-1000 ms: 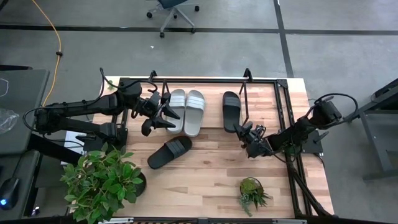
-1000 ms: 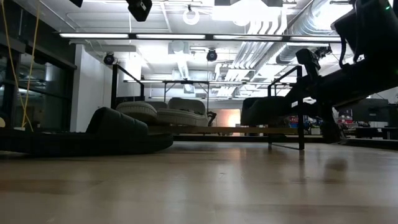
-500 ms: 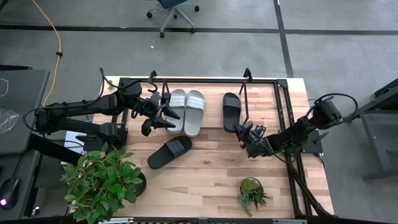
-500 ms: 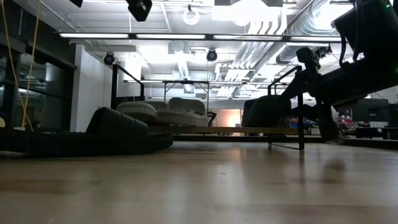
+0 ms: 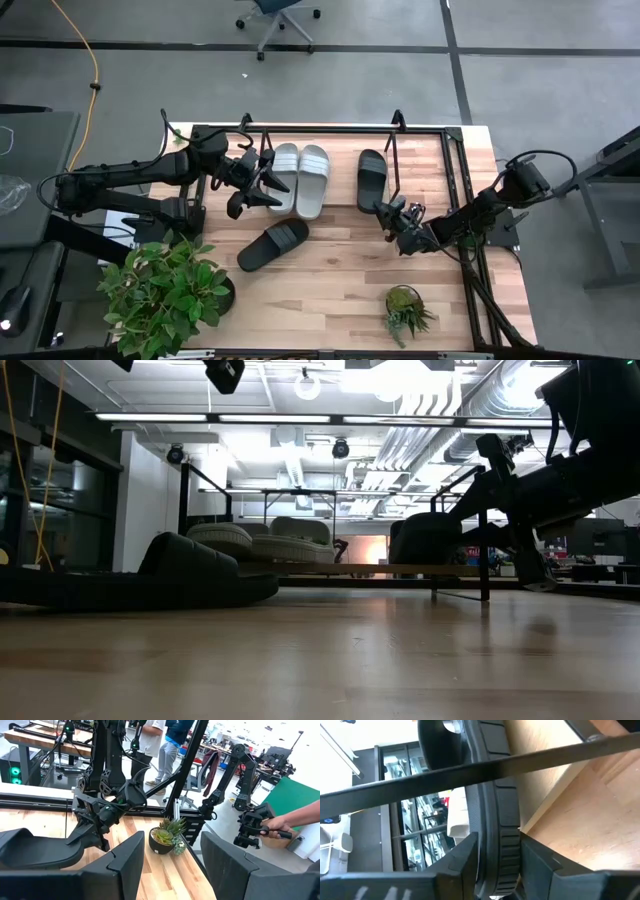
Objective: Pick and place slides into the shelf
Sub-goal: Put the bottom black slide on the shelf
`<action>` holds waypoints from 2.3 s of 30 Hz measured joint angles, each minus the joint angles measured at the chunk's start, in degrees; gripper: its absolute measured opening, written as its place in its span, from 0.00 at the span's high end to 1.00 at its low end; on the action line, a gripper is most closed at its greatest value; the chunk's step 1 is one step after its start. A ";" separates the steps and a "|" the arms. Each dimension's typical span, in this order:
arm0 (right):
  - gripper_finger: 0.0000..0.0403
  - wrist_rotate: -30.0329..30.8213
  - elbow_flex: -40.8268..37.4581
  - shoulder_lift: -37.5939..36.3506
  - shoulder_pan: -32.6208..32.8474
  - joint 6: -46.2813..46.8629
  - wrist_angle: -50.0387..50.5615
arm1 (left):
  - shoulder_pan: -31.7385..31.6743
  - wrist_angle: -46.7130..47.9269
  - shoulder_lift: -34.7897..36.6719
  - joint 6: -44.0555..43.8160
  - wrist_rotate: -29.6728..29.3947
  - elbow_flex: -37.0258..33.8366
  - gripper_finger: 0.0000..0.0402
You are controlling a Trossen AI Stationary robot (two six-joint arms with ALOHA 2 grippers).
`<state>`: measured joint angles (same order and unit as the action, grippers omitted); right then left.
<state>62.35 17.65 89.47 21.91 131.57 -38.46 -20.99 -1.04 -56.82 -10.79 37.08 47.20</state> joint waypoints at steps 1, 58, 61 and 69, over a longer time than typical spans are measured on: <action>0.73 -0.22 0.00 0.00 0.00 0.00 -0.17 | 0.00 0.00 0.00 0.00 0.00 0.00 0.54; 0.59 -14.08 -0.04 -19.82 -0.92 -0.51 29.67 | 0.02 1.25 0.00 1.55 1.29 0.00 0.54; 0.58 -15.27 -0.04 -19.82 -0.92 -0.45 30.17 | 0.01 1.25 0.02 1.54 1.29 0.00 0.54; 0.58 -18.53 -0.04 -19.82 -0.92 -0.23 30.73 | 0.02 1.26 0.00 1.53 1.49 0.00 0.54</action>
<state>43.83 17.61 69.65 20.99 131.33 -7.73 -20.97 0.23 -56.82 -9.26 38.57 47.20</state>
